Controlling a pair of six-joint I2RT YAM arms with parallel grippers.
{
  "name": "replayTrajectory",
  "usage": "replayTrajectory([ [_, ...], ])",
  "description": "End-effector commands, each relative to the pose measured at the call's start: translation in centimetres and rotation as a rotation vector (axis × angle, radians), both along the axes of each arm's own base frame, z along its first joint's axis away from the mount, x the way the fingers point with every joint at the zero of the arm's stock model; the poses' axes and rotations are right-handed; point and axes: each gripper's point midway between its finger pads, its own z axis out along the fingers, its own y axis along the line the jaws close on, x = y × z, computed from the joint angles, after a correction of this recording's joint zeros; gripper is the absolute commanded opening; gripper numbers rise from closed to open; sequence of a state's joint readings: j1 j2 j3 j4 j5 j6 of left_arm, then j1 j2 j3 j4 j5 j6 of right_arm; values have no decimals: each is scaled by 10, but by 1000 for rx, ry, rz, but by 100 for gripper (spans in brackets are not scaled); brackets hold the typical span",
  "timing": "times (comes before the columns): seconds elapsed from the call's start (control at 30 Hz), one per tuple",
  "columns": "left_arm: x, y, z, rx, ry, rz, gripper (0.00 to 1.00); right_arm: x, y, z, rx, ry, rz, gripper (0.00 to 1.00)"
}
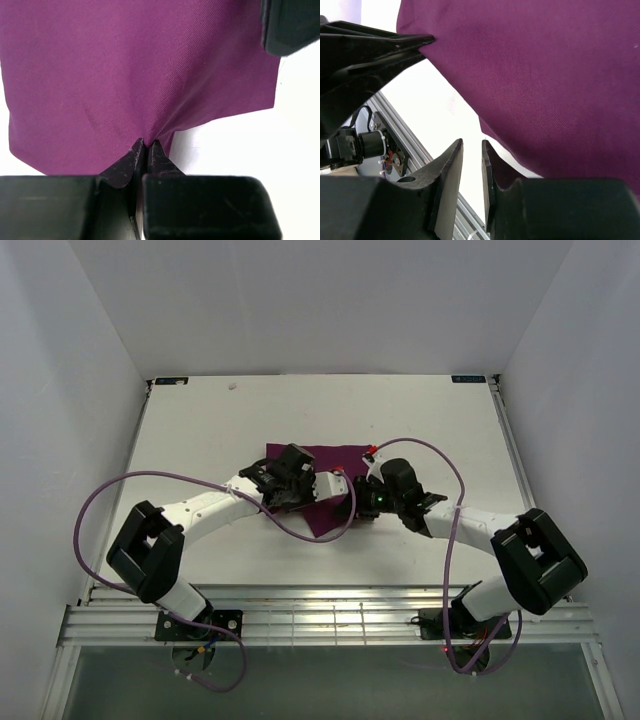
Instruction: Prepare the surgical pack
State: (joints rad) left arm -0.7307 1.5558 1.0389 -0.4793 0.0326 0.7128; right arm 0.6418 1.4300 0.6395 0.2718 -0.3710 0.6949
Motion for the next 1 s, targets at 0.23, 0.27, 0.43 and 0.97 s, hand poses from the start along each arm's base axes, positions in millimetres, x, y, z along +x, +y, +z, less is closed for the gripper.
replayTrajectory([
  [0.23,6,-8,32,-55,-46,-2,9,12,24,13,42,-25,29,29],
  [0.27,5,-6,28,-53,-48,4,4,12,24,12,41,-15,24,29],
  [0.43,13,-9,34,-67,-81,21,0,22,30,13,52,16,-20,26],
  [0.97,21,-22,50,-185,-44,75,0,46,37,15,25,283,-383,8],
])
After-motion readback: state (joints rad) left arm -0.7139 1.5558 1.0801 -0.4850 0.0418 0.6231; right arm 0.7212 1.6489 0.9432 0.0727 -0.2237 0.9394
